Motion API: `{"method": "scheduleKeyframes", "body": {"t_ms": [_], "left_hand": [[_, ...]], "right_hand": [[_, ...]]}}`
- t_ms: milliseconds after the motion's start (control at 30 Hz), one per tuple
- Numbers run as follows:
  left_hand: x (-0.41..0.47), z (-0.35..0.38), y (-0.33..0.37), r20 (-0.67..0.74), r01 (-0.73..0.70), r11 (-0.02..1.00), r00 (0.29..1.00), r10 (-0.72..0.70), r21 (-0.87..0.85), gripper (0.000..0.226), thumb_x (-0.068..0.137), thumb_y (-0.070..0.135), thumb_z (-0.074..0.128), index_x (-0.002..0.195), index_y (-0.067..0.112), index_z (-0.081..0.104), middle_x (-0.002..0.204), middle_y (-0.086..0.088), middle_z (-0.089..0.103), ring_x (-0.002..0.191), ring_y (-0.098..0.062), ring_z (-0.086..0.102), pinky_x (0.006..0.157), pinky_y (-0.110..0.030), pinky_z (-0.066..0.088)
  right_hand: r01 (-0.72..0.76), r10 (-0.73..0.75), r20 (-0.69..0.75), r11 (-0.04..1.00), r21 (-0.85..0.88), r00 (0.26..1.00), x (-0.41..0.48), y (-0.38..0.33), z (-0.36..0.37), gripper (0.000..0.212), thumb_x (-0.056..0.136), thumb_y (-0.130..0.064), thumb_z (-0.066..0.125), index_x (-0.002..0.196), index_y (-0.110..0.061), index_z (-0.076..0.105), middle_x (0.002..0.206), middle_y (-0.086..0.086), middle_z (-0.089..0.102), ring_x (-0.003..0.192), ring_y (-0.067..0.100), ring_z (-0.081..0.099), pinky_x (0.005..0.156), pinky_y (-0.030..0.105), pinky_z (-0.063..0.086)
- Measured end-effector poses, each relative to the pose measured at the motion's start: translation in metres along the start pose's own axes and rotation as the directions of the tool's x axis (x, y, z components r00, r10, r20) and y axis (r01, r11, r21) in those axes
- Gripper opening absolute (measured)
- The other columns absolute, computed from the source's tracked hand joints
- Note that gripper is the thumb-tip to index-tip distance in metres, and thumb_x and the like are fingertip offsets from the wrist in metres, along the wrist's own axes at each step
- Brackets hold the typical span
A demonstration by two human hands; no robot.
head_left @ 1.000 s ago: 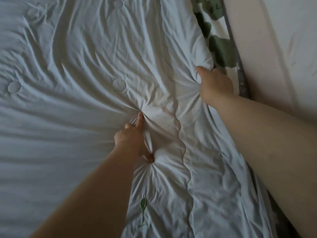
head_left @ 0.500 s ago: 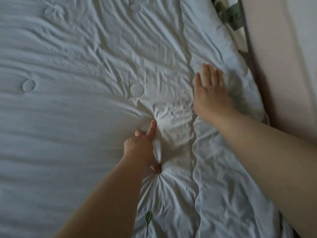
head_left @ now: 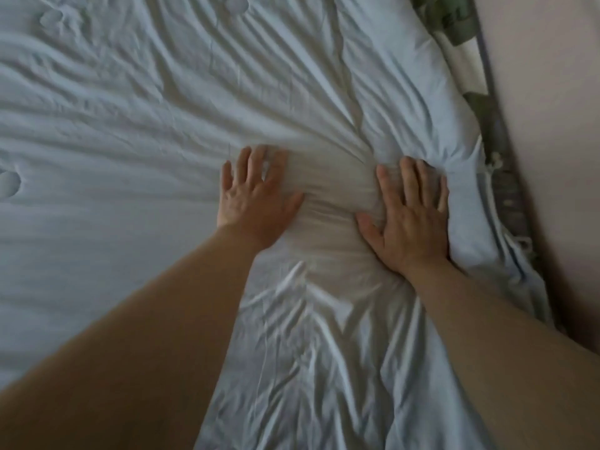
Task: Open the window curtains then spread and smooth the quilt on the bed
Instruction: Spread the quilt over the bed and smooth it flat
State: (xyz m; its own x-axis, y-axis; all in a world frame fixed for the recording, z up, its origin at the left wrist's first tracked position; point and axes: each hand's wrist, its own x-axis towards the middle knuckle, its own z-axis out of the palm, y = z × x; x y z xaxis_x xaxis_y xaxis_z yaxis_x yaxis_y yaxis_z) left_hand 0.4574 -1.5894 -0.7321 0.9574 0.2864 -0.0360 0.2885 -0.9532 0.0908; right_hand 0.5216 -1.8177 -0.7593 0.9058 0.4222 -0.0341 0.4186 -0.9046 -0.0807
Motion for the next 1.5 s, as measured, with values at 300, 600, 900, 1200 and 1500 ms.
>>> {"method": "scheduleKeyframes", "body": {"t_ms": [300, 600, 900, 1200, 1500], "left_hand": [[0.063, 0.026, -0.007, 0.134, 0.109, 0.994, 0.985, -0.110, 0.019, 0.075, 0.087, 0.071, 0.020, 0.151, 0.039, -0.004, 0.161, -0.002, -0.005, 0.148, -0.029, -0.007, 0.114, -0.060, -0.003], [0.060, 0.036, -0.009, 0.038, 0.121, 0.993, 0.992, -0.120, -0.013, 0.076, 0.082, 0.069, 0.021, 0.151, 0.039, 0.005, 0.161, -0.004, 0.005, 0.148, -0.029, 0.001, 0.114, -0.062, 0.000], [0.061, 0.035, -0.011, 0.028, 0.122, 0.991, 0.992, -0.121, -0.048, 0.076, 0.081, 0.069, 0.023, 0.150, 0.040, 0.009, 0.161, -0.004, 0.007, 0.148, -0.029, 0.003, 0.114, -0.062, 0.000], [0.064, 0.033, -0.014, 0.043, 0.106, 0.992, 0.994, -0.103, -0.063, 0.079, 0.078, 0.069, 0.026, 0.150, 0.040, 0.013, 0.160, -0.005, 0.012, 0.147, -0.030, 0.006, 0.113, -0.063, 0.003], [0.065, 0.035, -0.015, 0.049, 0.093, 0.993, 0.995, -0.089, -0.075, 0.079, 0.077, 0.068, 0.032, 0.150, 0.038, 0.019, 0.159, -0.006, 0.016, 0.146, -0.030, 0.011, 0.113, -0.064, 0.004]], "right_hand": [[0.015, -0.007, -0.094, 0.996, 0.090, 0.996, 0.009, 0.004, 0.007, 0.071, 0.081, -0.057, 0.040, 0.145, -0.025, 0.038, 0.155, 0.010, 0.026, 0.145, 0.031, 0.019, 0.118, 0.047, 0.004], [-0.006, 0.012, -0.075, 0.997, 0.079, 0.997, 0.012, 0.001, 0.003, 0.073, 0.078, -0.056, 0.042, 0.145, -0.027, 0.038, 0.156, 0.009, 0.026, 0.145, 0.029, 0.020, 0.118, 0.046, 0.004], [-0.012, 0.014, -0.049, 0.999, 0.052, 0.999, 0.013, -0.001, -0.001, 0.074, 0.077, -0.056, 0.043, 0.145, -0.026, 0.039, 0.155, 0.010, 0.027, 0.145, 0.029, 0.021, 0.118, 0.046, 0.004], [-0.008, 0.008, -0.034, 1.000, 0.006, 0.999, 0.014, -0.001, 0.000, 0.074, 0.076, -0.056, 0.045, 0.144, -0.027, 0.040, 0.155, 0.010, 0.027, 0.144, 0.028, 0.021, 0.118, 0.048, 0.008], [-0.014, 0.031, -0.126, 0.990, 0.140, 0.992, 0.064, -0.015, -0.021, 0.051, 0.078, -0.040, 0.051, 0.123, -0.017, 0.057, 0.129, 0.013, 0.050, 0.117, 0.034, 0.047, 0.100, 0.044, 0.032]]}}
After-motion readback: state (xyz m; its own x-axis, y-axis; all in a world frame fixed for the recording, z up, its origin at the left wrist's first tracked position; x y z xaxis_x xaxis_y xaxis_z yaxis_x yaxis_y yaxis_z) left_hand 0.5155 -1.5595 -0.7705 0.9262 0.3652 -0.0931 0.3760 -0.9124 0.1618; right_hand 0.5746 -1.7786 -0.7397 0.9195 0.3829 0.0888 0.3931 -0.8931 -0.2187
